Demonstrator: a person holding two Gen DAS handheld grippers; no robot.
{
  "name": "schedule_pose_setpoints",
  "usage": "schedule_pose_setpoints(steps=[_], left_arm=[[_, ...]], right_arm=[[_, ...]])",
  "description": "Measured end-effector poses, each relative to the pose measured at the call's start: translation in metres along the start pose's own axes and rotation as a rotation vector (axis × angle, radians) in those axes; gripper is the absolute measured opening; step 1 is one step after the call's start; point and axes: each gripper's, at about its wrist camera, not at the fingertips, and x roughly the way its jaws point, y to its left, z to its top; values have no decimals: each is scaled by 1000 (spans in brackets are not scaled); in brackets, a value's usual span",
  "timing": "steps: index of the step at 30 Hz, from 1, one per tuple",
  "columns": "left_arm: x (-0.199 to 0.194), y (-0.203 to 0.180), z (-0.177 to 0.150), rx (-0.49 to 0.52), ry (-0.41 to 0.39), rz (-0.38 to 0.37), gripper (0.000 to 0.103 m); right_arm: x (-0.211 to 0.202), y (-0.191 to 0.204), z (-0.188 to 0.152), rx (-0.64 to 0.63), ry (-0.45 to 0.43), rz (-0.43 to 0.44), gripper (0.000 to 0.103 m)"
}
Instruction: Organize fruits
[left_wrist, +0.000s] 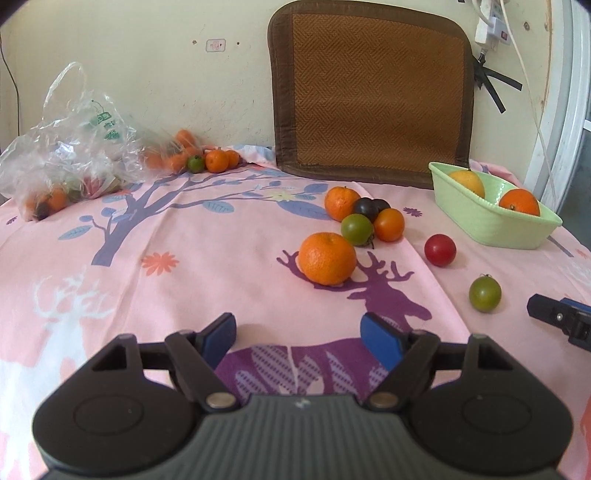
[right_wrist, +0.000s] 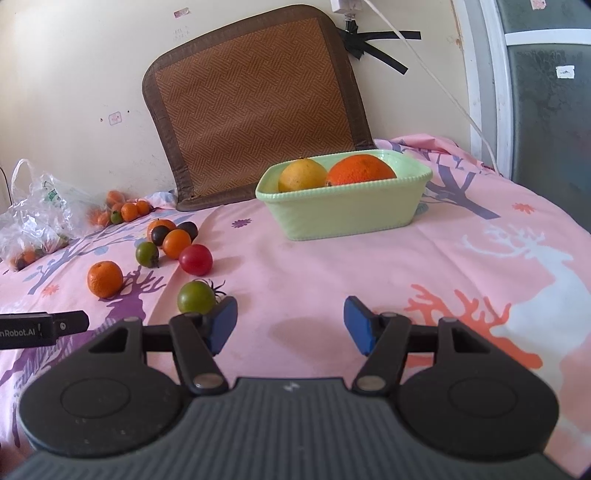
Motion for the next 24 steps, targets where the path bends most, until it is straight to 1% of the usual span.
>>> schedule_pose_setpoints(steps=[24], left_arm=[[1, -2, -2, 17, -5, 1, 78]], right_arm=[[-4, 4, -1, -32, -29, 21, 65]])
